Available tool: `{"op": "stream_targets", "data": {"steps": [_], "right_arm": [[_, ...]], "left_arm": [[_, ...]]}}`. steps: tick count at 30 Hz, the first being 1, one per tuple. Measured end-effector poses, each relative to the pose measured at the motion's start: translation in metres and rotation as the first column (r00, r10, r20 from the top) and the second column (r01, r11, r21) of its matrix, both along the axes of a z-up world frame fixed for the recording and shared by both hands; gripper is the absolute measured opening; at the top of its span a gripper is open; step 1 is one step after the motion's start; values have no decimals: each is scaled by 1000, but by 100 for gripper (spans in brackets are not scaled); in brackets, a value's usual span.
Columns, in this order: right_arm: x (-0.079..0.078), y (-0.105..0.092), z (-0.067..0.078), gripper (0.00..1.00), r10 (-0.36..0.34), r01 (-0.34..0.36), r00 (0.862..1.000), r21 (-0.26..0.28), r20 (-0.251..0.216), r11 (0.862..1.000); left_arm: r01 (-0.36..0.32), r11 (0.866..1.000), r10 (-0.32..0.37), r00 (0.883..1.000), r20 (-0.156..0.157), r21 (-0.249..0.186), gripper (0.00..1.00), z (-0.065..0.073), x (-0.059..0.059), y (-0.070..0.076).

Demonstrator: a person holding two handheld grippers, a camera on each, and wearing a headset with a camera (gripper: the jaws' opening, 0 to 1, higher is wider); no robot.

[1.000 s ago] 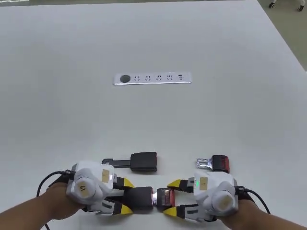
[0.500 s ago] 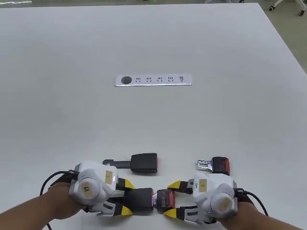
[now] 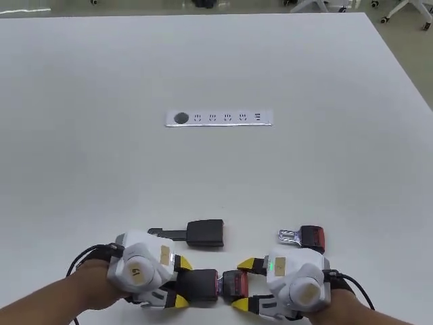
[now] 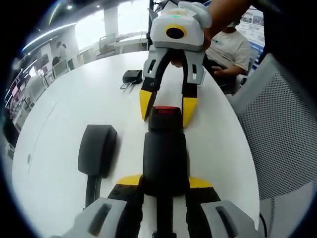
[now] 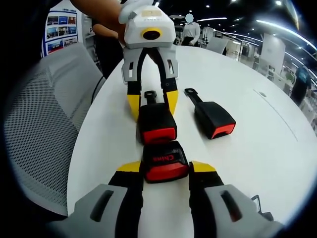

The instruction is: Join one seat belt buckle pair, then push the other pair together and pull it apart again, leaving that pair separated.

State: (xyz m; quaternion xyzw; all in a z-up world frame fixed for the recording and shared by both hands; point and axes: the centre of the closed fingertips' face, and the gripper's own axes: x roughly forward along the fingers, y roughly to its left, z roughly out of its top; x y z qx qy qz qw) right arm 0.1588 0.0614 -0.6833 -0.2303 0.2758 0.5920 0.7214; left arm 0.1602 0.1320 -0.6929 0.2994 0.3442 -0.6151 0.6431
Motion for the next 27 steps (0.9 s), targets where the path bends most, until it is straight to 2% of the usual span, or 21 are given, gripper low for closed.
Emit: {"op": "stream_targets", "data": {"steps": [3, 5, 7, 8, 10, 12, 16, 18, 19, 21, 23, 27], "right_arm": [[-1, 1, 1, 34, -5, 5, 1000, -9, 9, 1000], [0, -1, -1, 35, -31, 31, 1000, -23, 4, 999], [-1, 0, 1, 41, -59, 59, 998, -7, -22, 998], [0, 2, 4, 46, -83, 84, 996, 15, -39, 996], [3, 1, 6, 56, -104, 106, 993, 39, -49, 994], [4, -1, 10, 61, -116, 117, 993, 40, -40, 992], [8, -4, 15, 67, -140, 142, 989, 51, -38, 989], [12, -8, 17, 69, -144, 145, 989, 54, -22, 988], [12, -9, 20, 69, -147, 148, 989, 60, -20, 987], [14, -11, 25, 69, -154, 155, 988, 71, -15, 985], [16, -14, 28, 70, -160, 160, 987, 75, -10, 984], [18, -19, 33, 70, -166, 166, 986, 81, -8, 983]], "left_arm": [[7, 1000, -7, 1000, 3, 12, 37, -1, -2, 1], [8, 1000, -8, 1000, -8, 15, 42, -2, -5, 1], [-8, 1000, 8, 1000, -13, 8, 49, 0, -6, 0], [-51, 999, 51, 999, -11, 1, 52, 3, -4, -1], [-91, 996, 90, 996, -9, -24, 63, 7, 0, -2], [-120, 992, 119, 993, -9, -46, 67, 14, 3, -2], [-146, 988, 147, 989, 8, -48, 75, 21, 7, 0], [-162, 985, 163, 987, 16, -52, 76, 24, 9, 1], [-163, 985, 165, 985, 49, -55, 75, 27, 12, 3], [-178, 982, 181, 983, 44, -63, 75, 36, 14, 2], [-193, 979, 195, 980, 34, -69, 77, 38, 15, 3], [-201, 977, 205, 977, 55, -70, 77, 48, 20, 4]]}}
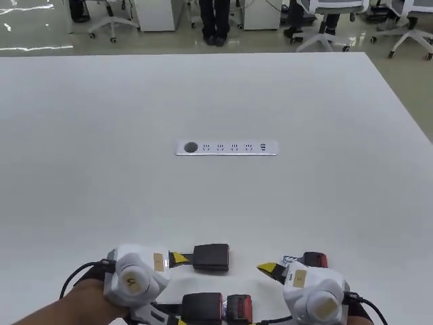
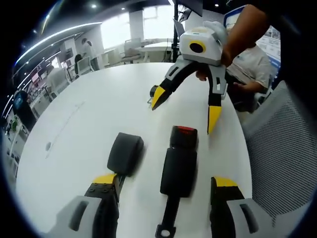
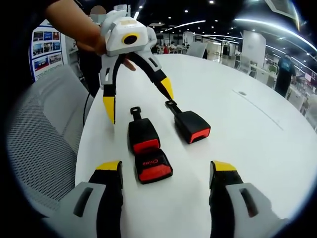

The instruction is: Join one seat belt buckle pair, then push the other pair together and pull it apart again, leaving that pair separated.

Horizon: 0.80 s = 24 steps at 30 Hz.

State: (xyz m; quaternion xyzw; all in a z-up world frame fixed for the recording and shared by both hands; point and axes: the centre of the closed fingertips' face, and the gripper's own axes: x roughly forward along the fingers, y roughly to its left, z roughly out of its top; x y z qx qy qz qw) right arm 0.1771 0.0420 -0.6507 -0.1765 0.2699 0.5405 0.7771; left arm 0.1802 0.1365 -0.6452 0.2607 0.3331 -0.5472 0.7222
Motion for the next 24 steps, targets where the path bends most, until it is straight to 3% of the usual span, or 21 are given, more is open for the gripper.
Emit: {"op": "stream_targets", "data": {"steps": [11, 20, 24], "right_arm": [[16, -25, 10, 74, -42, 42, 999, 25, 14, 999], [32, -50, 21, 77, -70, 70, 997, 25, 29, 997], [40, -61, 19, 77, -75, 75, 997, 19, 28, 997]], "left_arm": [[-37, 999, 37, 999, 40, -16, 81, 22, 16, -3], [-41, 999, 42, 997, 60, -21, 83, 34, 33, -6], [-41, 999, 43, 997, 67, -23, 83, 35, 44, -5]]}}
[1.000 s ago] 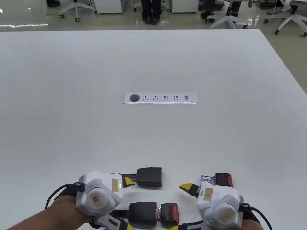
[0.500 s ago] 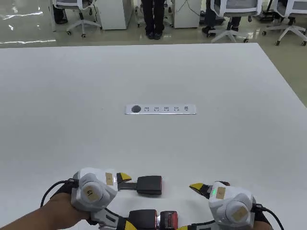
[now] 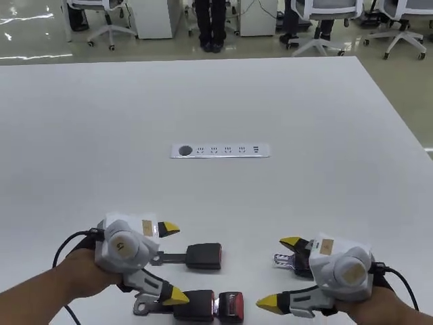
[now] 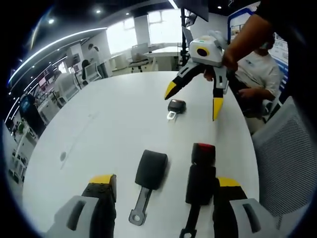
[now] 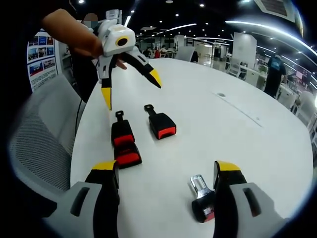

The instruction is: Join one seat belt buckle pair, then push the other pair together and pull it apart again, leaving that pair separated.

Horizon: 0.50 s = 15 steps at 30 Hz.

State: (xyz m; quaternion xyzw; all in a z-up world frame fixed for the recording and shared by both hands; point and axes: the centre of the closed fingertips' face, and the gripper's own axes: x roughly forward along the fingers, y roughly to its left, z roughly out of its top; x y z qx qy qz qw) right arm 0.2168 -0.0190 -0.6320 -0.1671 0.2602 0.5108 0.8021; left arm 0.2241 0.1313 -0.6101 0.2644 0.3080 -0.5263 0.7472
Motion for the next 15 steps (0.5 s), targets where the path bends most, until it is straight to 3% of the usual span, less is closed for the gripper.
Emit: {"op": "stream_targets", "data": {"steps": [12, 15], "right_arm": [[16, -23, -1, 77, -14, 13, 1000, -13, -25, 1000], [22, -29, -3, 78, -16, 16, 999, -14, -34, 1000]], "left_arm": [[5, 1000, -5, 1000, -2, -12, 83, 7, 16, -13], [7, 1000, -7, 1000, -8, -13, 83, 4, 21, -10]]}}
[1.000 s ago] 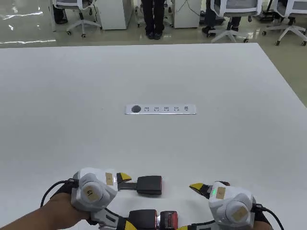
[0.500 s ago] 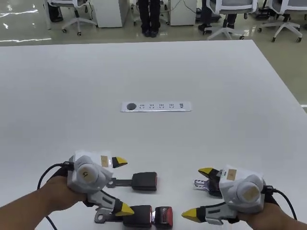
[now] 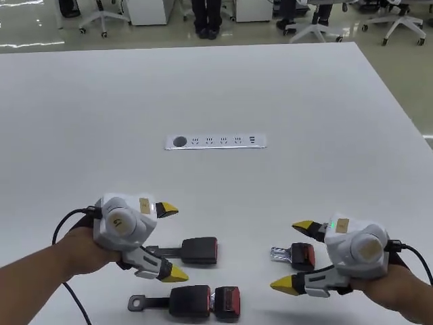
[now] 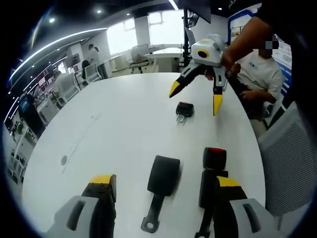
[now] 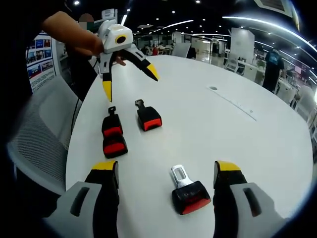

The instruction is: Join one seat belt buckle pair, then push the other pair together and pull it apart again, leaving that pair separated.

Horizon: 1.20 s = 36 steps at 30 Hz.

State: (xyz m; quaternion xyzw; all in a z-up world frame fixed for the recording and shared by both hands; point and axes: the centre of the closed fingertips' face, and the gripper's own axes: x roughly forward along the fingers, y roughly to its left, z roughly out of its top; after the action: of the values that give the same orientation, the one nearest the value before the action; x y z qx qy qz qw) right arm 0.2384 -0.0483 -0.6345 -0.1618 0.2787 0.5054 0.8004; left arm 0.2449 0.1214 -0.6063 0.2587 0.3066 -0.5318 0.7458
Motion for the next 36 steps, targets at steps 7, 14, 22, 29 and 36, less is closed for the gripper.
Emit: {"op": "stream_targets", "data": {"steps": [7, 14, 22, 29, 36], "right_arm": [[8, -13, -7, 79, -2, 1, 1000, -11, -24, 1000], [13, -21, -16, 78, 2, -4, 998, -20, -62, 1000], [15, -26, -26, 77, 2, -4, 994, -17, -106, 1000], [10, -33, -34, 76, 17, -23, 990, -40, -143, 999], [6, -38, -44, 72, 24, -35, 985, -62, -168, 997]], "left_arm": [[10, 1000, -10, 1000, -16, 3, 83, -8, 9, 5], [30, 999, -29, 999, -34, 14, 82, -19, 10, 0], [55, 998, -54, 997, -60, 20, 80, -31, 17, -4], [86, 996, -82, 993, -81, 36, 78, -47, 20, -6], [122, 991, -115, 988, -104, 60, 73, -61, 19, -8]]}}
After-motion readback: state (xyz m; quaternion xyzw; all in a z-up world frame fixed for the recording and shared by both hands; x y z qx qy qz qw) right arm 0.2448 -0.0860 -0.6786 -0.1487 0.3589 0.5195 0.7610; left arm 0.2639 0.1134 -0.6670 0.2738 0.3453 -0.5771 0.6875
